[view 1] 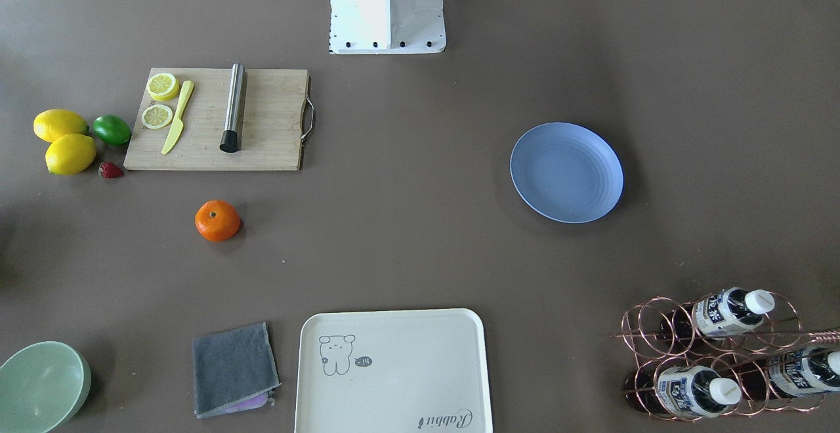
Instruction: Pick orange to plate
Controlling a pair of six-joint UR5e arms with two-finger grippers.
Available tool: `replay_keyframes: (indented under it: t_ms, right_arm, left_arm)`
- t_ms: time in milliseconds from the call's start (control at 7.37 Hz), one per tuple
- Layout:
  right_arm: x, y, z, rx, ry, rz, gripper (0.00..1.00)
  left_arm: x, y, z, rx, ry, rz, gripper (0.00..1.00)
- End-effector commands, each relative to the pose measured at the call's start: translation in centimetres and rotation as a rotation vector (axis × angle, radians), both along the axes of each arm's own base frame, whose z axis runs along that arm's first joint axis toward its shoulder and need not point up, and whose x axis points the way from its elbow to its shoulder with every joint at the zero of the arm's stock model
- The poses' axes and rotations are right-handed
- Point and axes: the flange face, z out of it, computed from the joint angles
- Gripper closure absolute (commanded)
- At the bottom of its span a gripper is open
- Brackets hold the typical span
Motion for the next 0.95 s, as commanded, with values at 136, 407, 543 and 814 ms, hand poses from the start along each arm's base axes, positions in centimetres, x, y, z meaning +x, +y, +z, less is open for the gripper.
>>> replay_keyframes:
  t_ms: [136, 407, 543, 814]
  right_arm:
    - [0.16, 0.61, 1.05, -0.022, 0.019, 0.003, 0.00]
    - [0.07, 0.79, 1.24, -0.025, 0.017, 0.001, 0.00]
    - [0.14, 0.80, 1.24, -0.025, 0.017, 0.003, 0.00]
    - [0.13, 0.79, 0.78, -0.016, 0.016, 0.003, 0.00]
  left_arm:
    - [0.14, 0.09, 0.27, -0.010, 0.005, 0.004, 0.02]
    - [0.15, 0.58, 0.52, -0.018, 0.005, 0.004, 0.02]
    - [0.17, 0.59, 0.51, -0.017, 0.007, 0.004, 0.02]
    - [0.16, 0.51, 0.44, -0.017, 0.007, 0.003, 0.02]
